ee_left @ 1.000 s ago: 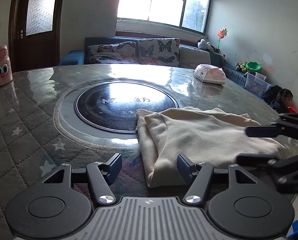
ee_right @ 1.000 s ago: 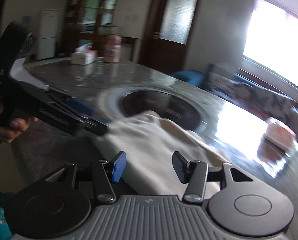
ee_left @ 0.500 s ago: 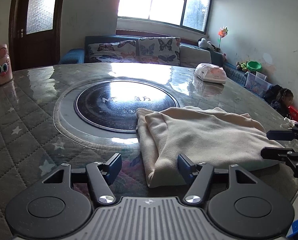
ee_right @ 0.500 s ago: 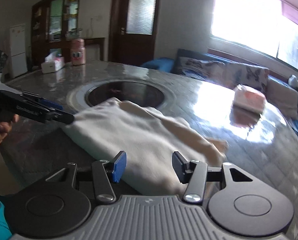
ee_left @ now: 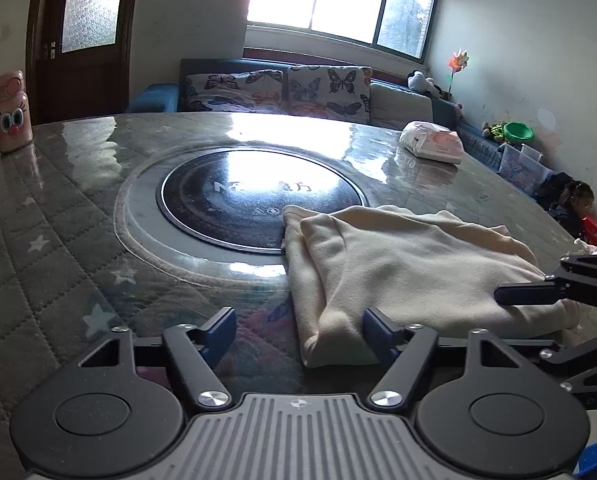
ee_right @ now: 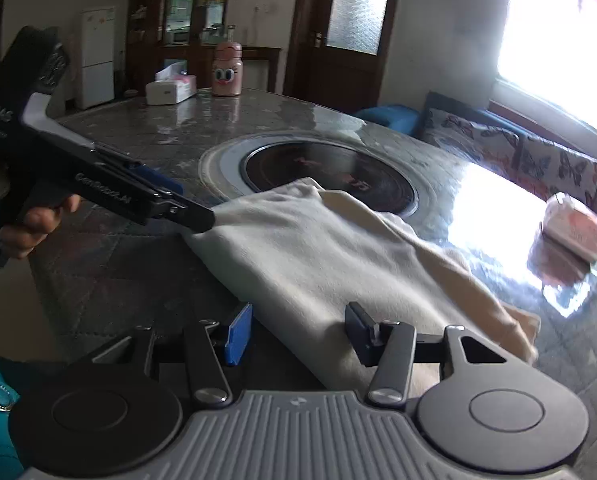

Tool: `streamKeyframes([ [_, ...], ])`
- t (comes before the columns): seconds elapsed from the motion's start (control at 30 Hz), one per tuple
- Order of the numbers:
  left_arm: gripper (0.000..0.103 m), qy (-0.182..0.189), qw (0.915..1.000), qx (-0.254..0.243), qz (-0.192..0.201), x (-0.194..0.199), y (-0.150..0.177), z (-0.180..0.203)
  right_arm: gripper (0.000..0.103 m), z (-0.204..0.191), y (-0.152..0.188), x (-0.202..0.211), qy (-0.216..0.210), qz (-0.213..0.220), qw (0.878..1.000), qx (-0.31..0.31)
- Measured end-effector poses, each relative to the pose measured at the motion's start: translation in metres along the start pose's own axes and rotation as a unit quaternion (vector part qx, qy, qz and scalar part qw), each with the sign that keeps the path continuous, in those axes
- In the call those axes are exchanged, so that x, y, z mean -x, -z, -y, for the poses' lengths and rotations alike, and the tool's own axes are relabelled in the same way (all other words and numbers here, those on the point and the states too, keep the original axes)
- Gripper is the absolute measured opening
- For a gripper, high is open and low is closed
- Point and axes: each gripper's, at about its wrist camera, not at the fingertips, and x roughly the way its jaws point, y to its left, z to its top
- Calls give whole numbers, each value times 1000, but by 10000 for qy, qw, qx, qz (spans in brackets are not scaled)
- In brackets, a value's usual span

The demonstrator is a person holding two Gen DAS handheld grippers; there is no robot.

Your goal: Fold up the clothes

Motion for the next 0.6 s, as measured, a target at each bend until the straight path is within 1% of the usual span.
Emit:
streamKeyframes([
  [0.07, 86, -69, 10000, 1, -17, 0, -2, 1, 52, -1, -4, 1, -24, 16, 10000, 66],
  [0.27, 102, -118, 9999, -5, -4, 1, -4, 2, 57, -14, -16, -5, -208, 48, 9991, 358],
  [0.4, 103, -77, 9999, 83, -23, 1, -8, -2, 58, -26, -24, -11, -345, 79, 9977, 577],
  [0.5, 103, -19, 9997, 229, -64, 1, -12, -10, 57, -32, -28, -16, -369, 74, 9968, 712],
  [0.6, 103, 79, 9976, 661, -207, 1, -18, -25, 55, -40, -34, -22, -408, 68, 9954, 869],
])
